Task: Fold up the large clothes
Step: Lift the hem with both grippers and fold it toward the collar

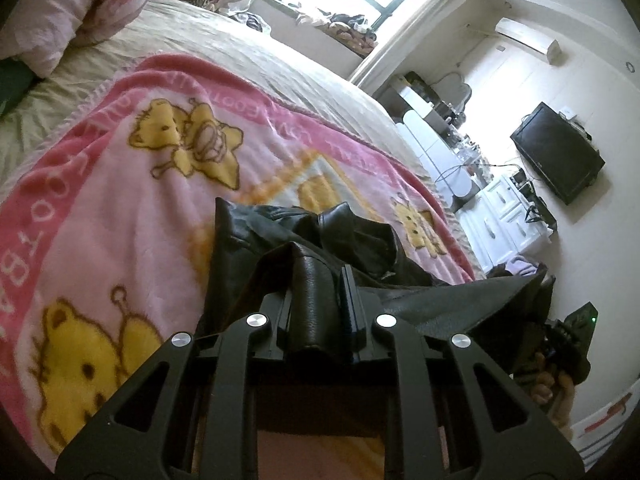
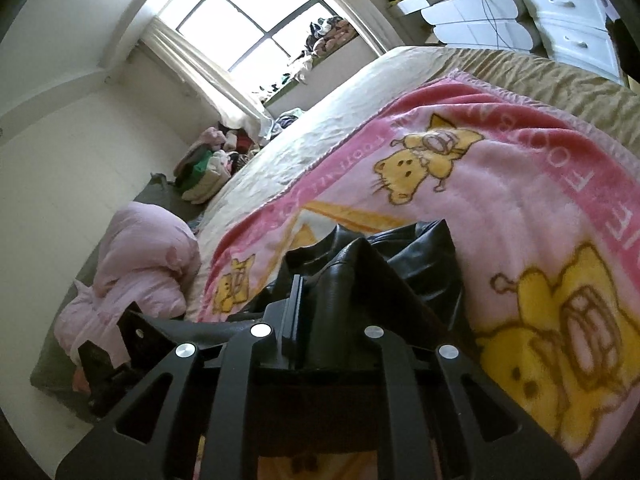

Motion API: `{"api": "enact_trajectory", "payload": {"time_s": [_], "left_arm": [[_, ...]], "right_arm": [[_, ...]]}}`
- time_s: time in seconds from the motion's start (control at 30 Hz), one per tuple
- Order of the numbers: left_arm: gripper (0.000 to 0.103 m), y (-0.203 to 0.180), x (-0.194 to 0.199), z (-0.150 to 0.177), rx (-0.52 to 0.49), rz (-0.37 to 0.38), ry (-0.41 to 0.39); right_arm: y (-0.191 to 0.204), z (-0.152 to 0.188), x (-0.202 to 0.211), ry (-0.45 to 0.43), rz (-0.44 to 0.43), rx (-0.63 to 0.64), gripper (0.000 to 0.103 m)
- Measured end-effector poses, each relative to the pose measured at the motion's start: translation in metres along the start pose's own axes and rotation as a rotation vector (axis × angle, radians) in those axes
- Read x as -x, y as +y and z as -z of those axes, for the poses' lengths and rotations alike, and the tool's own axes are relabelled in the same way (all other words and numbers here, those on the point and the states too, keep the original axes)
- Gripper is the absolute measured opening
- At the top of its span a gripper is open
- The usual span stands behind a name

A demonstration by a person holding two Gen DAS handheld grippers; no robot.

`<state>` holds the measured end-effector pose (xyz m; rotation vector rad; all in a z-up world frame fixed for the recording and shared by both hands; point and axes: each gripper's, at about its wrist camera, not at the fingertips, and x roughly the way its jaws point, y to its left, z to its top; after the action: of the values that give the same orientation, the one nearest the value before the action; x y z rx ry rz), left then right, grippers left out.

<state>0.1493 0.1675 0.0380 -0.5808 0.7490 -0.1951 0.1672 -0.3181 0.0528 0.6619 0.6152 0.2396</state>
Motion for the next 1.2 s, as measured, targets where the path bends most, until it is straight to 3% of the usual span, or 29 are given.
{"api": "enact_trajectory", "payload": {"time_s": [0.27, 0.73, 0.83, 0.93, 1.1, 1.17, 1.2], "left_arm": [[0.013, 0.012, -0.025, -0.007, 0.020, 0.005, 0.021], [0.024, 0.026, -0.049, -0.016, 0.026, 0.036, 0.049], [0.030, 0.030, -0.046, -0.018, 0.044, 0.049, 0.031], [0.031, 0.032, -0.041, -0.020, 0.039, 0.039, 0.020], [0.032, 0.036, -0.026, -0.025, 0.018, -0.010, -0.039], [0.045, 0.039, -0.023, -0.027, 0.008, -0.041, -0.057], [0.046, 0.041, -0.023, -0.027, 0.002, -0.066, -0.060]], "right_arm": [[-0.009, -0.009, -0.029, 0.033, 0.048, 0.001, 0.014], [-0.035, -0.014, -0.077, 0.098, 0.110, -0.092, 0.032], [-0.037, -0.013, -0.083, 0.106, 0.126, -0.109, 0.041], [-0.038, -0.014, -0.084, 0.086, 0.146, -0.111, 0.067], [-0.035, -0.020, -0.071, 0.018, 0.183, -0.066, 0.078], [-0.034, -0.022, -0.065, -0.006, 0.198, -0.028, 0.080], [-0.033, -0.022, -0.064, -0.012, 0.208, -0.004, 0.081]]}}
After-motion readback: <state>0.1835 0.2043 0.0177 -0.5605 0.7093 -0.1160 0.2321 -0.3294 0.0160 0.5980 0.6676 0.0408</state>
